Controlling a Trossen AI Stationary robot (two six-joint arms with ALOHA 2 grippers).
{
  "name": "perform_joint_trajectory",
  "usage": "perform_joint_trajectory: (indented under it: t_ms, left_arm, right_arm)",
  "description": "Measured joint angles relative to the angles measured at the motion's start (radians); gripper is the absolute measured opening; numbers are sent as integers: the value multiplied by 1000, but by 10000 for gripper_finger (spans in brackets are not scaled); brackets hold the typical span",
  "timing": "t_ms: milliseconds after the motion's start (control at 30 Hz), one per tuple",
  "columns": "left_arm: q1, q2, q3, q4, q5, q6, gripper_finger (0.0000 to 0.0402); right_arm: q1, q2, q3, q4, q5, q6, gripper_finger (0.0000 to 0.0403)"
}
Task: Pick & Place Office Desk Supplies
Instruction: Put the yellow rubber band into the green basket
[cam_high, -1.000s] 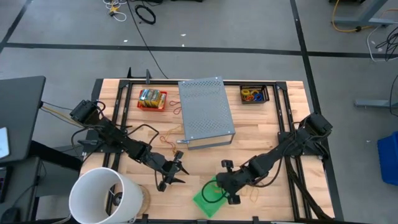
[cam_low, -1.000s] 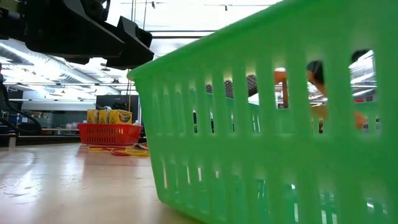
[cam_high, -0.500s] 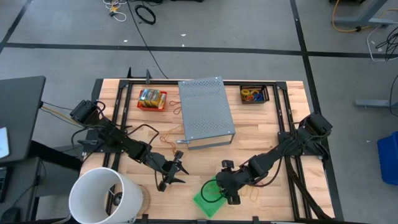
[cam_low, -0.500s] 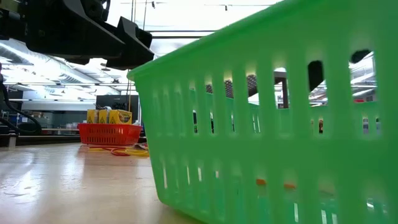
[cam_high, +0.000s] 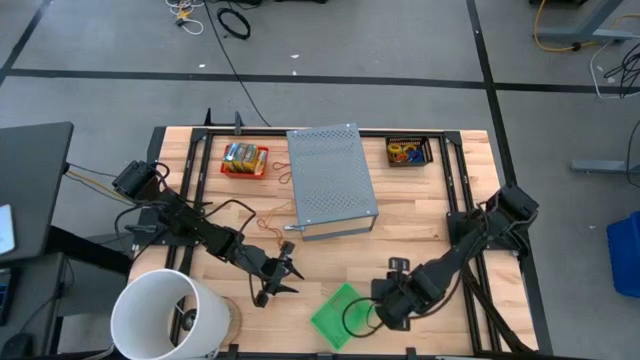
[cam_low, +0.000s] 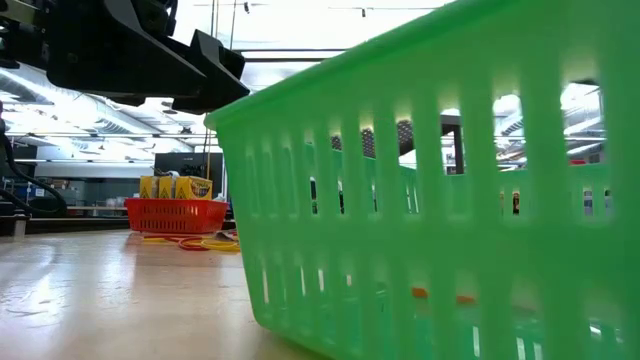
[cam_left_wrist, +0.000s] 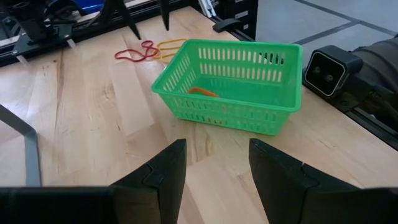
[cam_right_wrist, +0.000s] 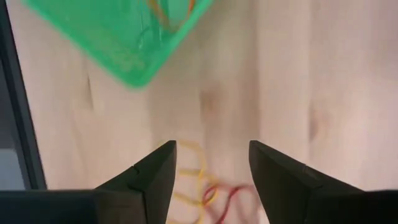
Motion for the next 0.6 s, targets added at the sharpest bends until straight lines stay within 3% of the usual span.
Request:
perform_joint_trajectory:
  t_ms: [267,600]
  left_arm:
    - [0,0,0,0,0,0,179]
    - [0,0,0,0,0,0,179]
  right_arm:
    - [52,0,-104,142,0,108,208]
    - [56,0,-239,199,-11,111,208]
